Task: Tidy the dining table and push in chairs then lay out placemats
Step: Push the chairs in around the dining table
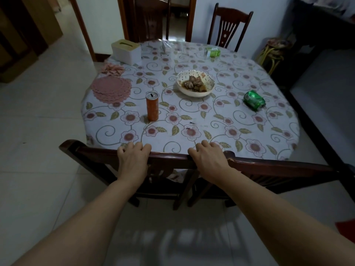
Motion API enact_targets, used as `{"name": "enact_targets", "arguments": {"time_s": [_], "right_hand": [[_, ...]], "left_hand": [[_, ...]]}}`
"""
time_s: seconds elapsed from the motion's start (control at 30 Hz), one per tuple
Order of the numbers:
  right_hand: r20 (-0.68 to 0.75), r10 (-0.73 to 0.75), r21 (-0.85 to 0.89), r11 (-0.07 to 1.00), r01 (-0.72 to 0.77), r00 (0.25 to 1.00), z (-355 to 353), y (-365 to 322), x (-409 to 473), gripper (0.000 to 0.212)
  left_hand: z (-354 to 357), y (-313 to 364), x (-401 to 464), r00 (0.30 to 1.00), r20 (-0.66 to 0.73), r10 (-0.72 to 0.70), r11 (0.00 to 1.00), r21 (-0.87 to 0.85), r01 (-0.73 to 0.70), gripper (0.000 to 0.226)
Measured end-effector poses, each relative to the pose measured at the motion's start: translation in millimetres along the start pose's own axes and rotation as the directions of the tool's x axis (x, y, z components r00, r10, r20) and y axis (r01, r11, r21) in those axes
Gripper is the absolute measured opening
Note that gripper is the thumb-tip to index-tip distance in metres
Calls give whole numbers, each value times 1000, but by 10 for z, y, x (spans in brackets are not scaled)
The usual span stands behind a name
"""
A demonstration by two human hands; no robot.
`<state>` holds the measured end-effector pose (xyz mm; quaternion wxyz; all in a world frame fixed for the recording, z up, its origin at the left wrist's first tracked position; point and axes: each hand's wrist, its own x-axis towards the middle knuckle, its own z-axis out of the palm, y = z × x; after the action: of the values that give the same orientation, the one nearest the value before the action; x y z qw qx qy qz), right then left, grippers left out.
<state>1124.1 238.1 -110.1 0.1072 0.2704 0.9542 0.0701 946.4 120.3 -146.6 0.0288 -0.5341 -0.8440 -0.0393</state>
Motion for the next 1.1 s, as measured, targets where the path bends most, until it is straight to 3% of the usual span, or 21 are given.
{"name": "enact_targets", "arguments": {"time_s": [0.1, 0.23, 0.33, 0.5, 0.73, 0.93, 1.1], "right_hand": [[29, 26, 28, 999, -27, 999, 3, -24, -21, 48], [52, 127, 155, 979, -134, 991, -119, -36, -197, 76], [46, 178, 221, 958, -184, 983, -259, 3, -412, 74], [27, 296, 272, 917, -292, 955, -277, 129, -805, 76], [48, 420, 304, 858, -414, 906, -193, 510, -1557, 79], [30, 445, 325, 842, -430, 895, -59, 1040, -2143, 79], [78, 410, 360, 838, -409, 909, 189, 1582, -2696, 78]], "left_hand": [[-109, 39, 0, 994, 106, -6, 1000, 7, 5, 38], [-292, 183, -66, 968, 237, 76, 996, -71, -61, 69], [-496, 374, -131, 961, 244, 129, 988, -116, -103, 82], [-779, 855, -177, 931, 249, 268, 946, -249, -206, 82], [-938, 1553, -369, 877, 301, 374, 920, -240, -310, 76], [-987, 2271, -616, 866, 321, 383, 920, -214, -327, 70], [-954, 3042, -764, 877, 353, 327, 940, -220, -261, 72]]}}
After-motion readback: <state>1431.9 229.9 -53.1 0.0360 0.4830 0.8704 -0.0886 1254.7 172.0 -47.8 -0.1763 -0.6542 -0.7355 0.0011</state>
